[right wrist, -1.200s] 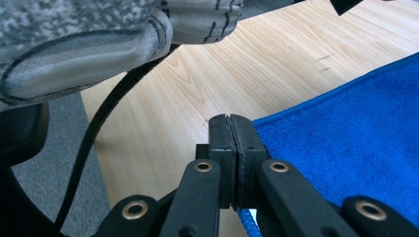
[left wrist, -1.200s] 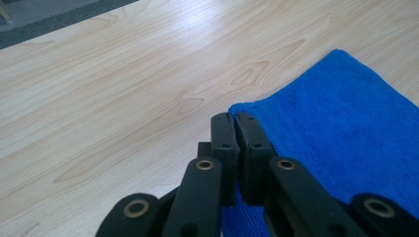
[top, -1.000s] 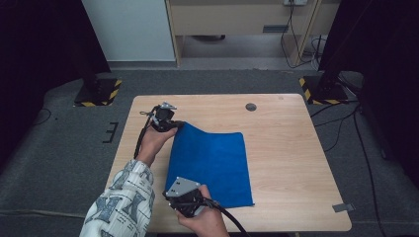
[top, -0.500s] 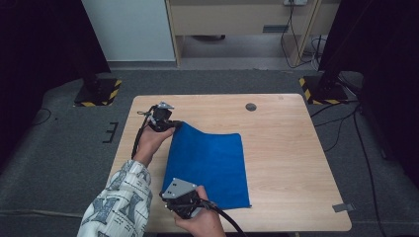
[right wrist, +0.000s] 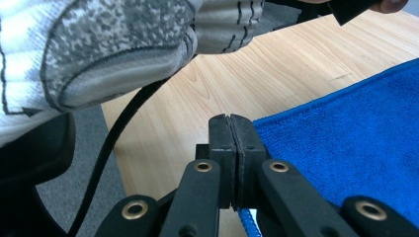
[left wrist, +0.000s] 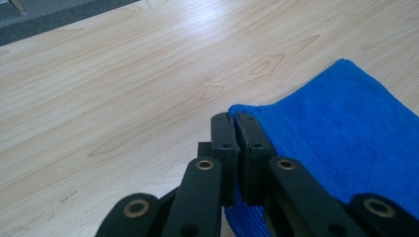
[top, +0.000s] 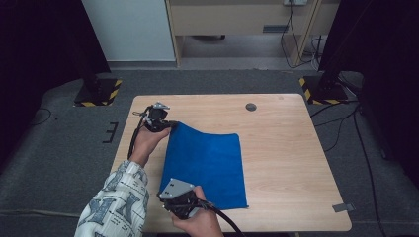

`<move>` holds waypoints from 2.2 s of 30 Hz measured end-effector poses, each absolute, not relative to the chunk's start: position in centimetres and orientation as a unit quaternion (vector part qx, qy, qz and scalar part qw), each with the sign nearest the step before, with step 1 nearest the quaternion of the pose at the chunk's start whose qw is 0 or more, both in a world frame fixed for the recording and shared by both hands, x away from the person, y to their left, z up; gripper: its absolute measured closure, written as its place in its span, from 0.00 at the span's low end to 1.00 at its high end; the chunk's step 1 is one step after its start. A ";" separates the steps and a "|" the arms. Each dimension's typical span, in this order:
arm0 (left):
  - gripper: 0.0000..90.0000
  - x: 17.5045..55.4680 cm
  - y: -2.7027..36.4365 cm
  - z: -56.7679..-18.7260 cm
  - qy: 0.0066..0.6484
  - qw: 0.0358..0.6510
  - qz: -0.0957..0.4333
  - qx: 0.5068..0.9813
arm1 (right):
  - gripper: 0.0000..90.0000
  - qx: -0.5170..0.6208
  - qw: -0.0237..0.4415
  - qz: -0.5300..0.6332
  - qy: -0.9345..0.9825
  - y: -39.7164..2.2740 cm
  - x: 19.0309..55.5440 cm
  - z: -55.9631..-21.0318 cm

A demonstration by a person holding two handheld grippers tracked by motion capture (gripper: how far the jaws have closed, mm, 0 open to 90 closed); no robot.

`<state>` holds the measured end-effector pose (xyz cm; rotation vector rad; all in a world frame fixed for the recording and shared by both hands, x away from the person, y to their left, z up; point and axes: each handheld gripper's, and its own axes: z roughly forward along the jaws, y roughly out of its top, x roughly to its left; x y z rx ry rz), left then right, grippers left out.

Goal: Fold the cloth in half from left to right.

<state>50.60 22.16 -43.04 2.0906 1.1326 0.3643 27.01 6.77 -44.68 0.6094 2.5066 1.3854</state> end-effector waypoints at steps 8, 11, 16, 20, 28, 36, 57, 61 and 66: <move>0.97 50.5 22.7 -43.1 0.442 0.362 0.142 0.809 | 0.99 0.203 0.106 0.471 0.852 7.3 26.9 -44.5; 0.97 50.5 23.0 -43.1 0.444 0.362 0.141 0.807 | 0.99 0.201 0.106 0.471 0.852 7.5 26.9 -44.5; 0.97 50.4 23.5 -43.1 0.446 0.362 0.142 0.806 | 0.99 0.199 0.107 0.470 0.853 7.7 26.8 -44.3; 0.97 50.3 24.1 -43.0 0.447 0.361 0.142 0.806 | 0.99 0.194 0.107 0.470 0.854 8.2 26.8 -44.3; 0.97 49.8 26.2 -42.6 0.447 0.368 0.138 0.803 | 0.99 0.197 0.101 0.481 0.848 9.5 26.7 -44.4; 0.96 49.9 25.6 -43.1 0.449 0.368 0.135 0.803 | 0.99 0.203 0.094 0.481 0.848 9.3 26.9 -44.6; 0.96 50.7 17.5 -44.6 0.427 0.342 0.130 0.827 | 0.99 0.227 0.082 0.489 0.838 3.2 26.9 -46.4; 0.96 50.5 16.6 -44.3 0.425 0.341 0.127 0.829 | 0.99 0.234 0.081 0.493 0.834 2.0 26.9 -46.4; 0.96 50.6 15.8 -44.1 0.427 0.343 0.126 0.827 | 0.99 0.243 0.083 0.491 0.832 0.8 26.6 -46.7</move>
